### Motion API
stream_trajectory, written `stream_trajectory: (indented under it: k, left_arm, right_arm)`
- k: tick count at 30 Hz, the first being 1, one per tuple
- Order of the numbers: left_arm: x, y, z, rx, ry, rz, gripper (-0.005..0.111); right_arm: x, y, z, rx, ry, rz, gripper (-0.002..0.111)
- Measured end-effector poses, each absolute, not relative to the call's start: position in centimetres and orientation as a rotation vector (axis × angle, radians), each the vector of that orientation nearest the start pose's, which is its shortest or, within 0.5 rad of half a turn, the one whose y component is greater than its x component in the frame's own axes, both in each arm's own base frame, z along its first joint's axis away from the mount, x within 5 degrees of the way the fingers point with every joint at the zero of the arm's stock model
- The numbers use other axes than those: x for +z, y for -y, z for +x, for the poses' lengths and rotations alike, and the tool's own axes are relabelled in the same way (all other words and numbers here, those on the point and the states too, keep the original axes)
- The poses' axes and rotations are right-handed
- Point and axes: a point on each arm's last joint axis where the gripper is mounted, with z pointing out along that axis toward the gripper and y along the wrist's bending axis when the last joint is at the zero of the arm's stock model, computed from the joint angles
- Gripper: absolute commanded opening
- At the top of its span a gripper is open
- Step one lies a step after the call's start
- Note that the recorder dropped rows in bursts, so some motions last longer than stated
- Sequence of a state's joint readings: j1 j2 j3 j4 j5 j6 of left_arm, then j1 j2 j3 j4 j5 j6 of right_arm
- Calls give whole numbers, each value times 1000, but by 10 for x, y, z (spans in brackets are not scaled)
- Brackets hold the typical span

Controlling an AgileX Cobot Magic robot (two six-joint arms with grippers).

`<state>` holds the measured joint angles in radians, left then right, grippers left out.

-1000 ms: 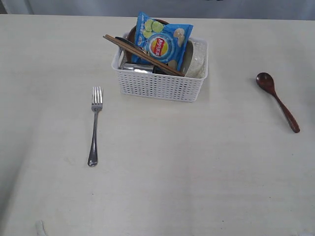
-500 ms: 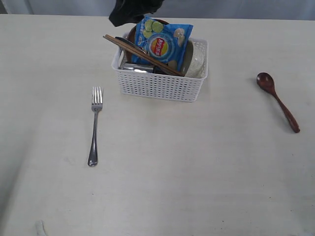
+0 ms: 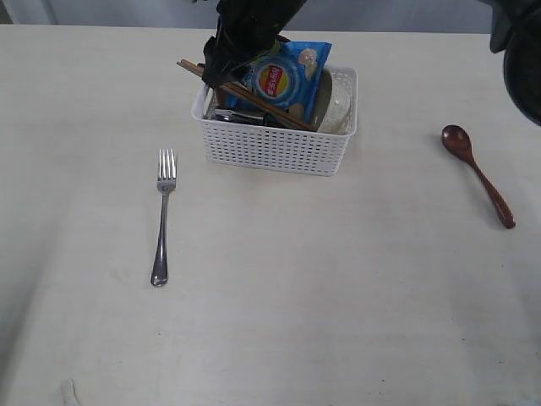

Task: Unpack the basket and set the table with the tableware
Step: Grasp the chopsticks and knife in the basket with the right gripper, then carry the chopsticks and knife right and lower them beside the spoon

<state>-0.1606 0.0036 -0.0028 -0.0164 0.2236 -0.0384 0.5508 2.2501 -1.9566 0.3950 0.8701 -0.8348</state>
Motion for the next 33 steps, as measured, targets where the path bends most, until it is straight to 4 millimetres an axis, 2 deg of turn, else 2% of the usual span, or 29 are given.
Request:
stream_trajectory:
  k: [8,10,14,18,20,27,31,33]
  left_arm:
    - [194,9,55,-163,-1708,94,0]
    - [194,9,55,-163,-1708,94,0]
    - [194,9,55,-163,-1708,94,0]
    - [194,9,55,-163,-1708,94,0]
    - [194,9,55,-163,-1708,94,0]
    - [194,9,55,-163,-1708,94,0]
    - [194,9,55,-163,-1708,94,0]
    - [194,9,55,-163,-1708,94,0]
  right_arm:
    - [183,-286,422,345,-2196,-1438,57]
    - [174,-287,424,346,-2222,-1408,54]
    - [168,-288,427,333,-2218,-1391,-1]
    - [172,-287,428,319,-2206,-1392,-1]
    - [191,-287,427,314,-2169,-1379,-1]
    - [284,-281,417,321,-2023,-1274,-1]
    - [320,-273,407,311,-2028,-1204,-1]
    - [333,-264,405,247,-2061,-1145,-1]
